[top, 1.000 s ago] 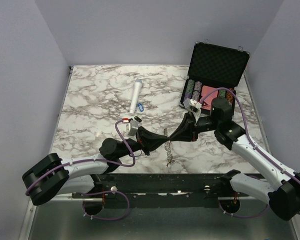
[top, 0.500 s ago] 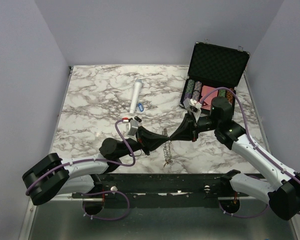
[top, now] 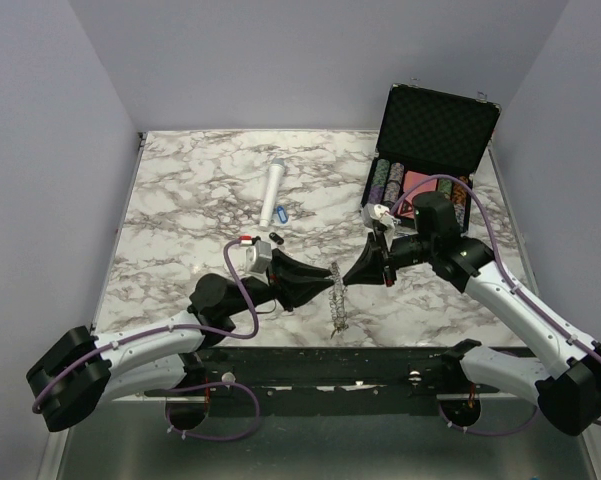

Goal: Put the keys on the keyring

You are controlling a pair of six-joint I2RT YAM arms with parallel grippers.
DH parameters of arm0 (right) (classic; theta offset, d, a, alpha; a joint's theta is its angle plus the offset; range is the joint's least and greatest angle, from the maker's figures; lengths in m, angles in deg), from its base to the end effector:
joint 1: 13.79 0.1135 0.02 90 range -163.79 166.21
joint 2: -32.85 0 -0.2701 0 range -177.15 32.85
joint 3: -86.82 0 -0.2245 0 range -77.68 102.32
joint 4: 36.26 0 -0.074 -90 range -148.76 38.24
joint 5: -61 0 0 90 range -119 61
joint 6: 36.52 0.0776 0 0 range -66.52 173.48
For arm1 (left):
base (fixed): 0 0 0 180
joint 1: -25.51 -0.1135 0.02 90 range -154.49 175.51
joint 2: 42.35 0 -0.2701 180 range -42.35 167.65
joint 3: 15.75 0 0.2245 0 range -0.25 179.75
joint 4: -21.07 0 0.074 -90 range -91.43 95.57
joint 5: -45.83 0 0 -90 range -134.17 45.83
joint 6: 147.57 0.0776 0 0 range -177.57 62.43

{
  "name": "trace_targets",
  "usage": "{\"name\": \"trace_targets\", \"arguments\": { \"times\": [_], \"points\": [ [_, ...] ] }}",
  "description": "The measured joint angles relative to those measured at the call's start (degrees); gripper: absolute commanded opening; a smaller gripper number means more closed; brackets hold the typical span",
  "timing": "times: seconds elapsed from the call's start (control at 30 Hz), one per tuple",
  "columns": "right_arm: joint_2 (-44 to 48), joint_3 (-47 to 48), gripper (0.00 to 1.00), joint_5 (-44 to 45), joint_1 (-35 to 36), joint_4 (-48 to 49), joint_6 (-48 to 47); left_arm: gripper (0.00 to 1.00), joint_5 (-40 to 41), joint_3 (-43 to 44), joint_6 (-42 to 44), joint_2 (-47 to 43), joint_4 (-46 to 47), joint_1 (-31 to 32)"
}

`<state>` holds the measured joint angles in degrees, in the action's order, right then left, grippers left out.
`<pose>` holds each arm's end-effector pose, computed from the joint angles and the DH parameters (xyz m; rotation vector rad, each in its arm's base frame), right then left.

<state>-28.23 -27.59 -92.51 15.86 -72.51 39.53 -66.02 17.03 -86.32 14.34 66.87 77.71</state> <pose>0.1443 0.1620 0.3104 -1.3324 1.5420 1.3278 0.1074 -0.1855 0.3027 0.6284 1.1988 -1.4411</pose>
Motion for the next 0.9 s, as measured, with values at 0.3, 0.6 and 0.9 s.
{"name": "trace_targets", "arguments": {
  "times": [0.3,0.6,0.9],
  "points": [
    [-3.04,12.87,0.0,9.35,-0.02,-22.6,-23.89,0.55,-3.26,11.67,13.6,-8.41,-30.64,-2.64],
    [-7.52,20.37,0.0,17.51,-0.02,-38.95,-41.7,0.54,-6.84,17.99,30.36,-4.17,-42.8,-2.58],
    [-7.58,20.48,0.0,18.01,-0.02,-41.88,-43.76,0.41,-8.28,18.6,33.62,7.41,-32.85,0.68]
  ]
}}
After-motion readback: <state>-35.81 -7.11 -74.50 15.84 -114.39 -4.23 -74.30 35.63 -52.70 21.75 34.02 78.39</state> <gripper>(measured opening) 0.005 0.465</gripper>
